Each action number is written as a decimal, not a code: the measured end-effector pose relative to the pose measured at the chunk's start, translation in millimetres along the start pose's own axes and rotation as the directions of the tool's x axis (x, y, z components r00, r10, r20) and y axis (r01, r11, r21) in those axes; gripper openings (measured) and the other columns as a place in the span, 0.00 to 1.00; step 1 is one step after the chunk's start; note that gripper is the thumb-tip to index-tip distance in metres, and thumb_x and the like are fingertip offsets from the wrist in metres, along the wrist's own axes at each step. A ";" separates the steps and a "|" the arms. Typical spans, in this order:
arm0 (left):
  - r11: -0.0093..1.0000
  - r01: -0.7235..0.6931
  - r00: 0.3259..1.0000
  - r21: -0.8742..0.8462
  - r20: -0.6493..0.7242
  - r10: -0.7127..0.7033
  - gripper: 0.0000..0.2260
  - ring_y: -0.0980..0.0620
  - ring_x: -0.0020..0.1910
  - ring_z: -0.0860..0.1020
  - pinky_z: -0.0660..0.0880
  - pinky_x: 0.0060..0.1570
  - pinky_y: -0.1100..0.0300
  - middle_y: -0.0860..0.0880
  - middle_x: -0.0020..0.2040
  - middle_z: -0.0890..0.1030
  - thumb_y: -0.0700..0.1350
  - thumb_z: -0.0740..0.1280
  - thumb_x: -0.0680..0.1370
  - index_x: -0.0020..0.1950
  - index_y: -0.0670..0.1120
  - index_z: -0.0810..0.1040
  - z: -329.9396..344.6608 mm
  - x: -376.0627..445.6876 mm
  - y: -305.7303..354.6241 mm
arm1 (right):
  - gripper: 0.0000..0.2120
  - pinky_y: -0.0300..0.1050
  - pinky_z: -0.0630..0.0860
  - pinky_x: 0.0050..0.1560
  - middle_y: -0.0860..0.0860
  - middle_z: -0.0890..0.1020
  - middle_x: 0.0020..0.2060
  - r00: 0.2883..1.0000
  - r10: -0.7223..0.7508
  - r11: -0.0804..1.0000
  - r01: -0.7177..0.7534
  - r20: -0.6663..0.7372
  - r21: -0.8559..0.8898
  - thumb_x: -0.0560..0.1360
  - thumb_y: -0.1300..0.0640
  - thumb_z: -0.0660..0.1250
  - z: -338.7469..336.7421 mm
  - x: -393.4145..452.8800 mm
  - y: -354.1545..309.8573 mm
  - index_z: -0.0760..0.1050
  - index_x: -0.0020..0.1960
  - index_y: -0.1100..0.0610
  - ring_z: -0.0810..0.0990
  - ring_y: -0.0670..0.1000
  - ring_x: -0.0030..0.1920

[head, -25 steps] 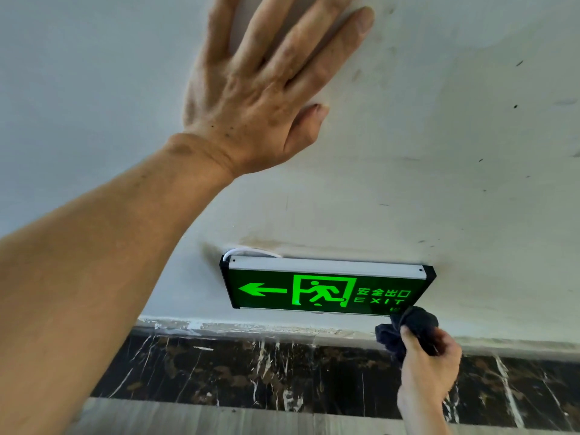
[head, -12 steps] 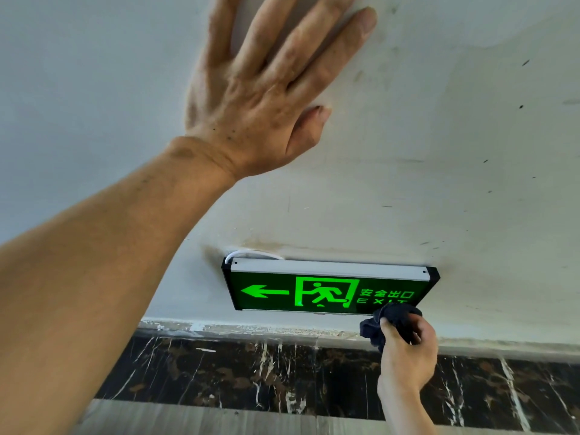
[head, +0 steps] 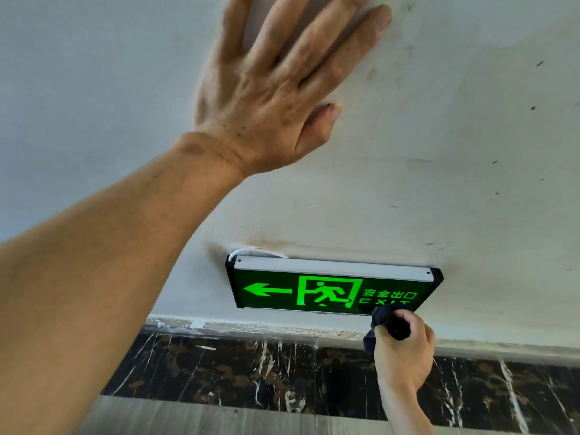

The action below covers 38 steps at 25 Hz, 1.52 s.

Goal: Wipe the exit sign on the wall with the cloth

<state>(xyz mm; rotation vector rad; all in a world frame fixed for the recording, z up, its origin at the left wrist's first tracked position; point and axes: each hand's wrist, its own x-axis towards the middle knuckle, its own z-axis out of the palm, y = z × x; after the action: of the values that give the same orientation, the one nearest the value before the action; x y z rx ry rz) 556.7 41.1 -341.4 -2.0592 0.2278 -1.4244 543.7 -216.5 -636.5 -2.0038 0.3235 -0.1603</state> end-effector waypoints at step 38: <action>1.000 0.007 1.000 -0.018 -0.009 -0.008 0.24 0.42 0.64 0.64 0.74 0.57 0.32 0.42 0.70 0.77 0.53 0.61 0.81 0.76 0.48 0.71 2.8 -0.7 0.5 | 0.18 0.50 0.74 0.53 0.47 0.75 0.51 0.958 0.279 0.921 -0.286 0.067 0.264 0.68 0.61 0.74 46.1 -49.2 -18.9 0.77 0.40 0.37 0.76 0.52 0.50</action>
<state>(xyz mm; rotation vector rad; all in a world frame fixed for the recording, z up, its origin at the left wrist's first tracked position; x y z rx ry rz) 559.1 42.0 -342.9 -2.0703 0.2377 -1.4416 511.5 -154.4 -638.3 -1.6654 0.5395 0.0074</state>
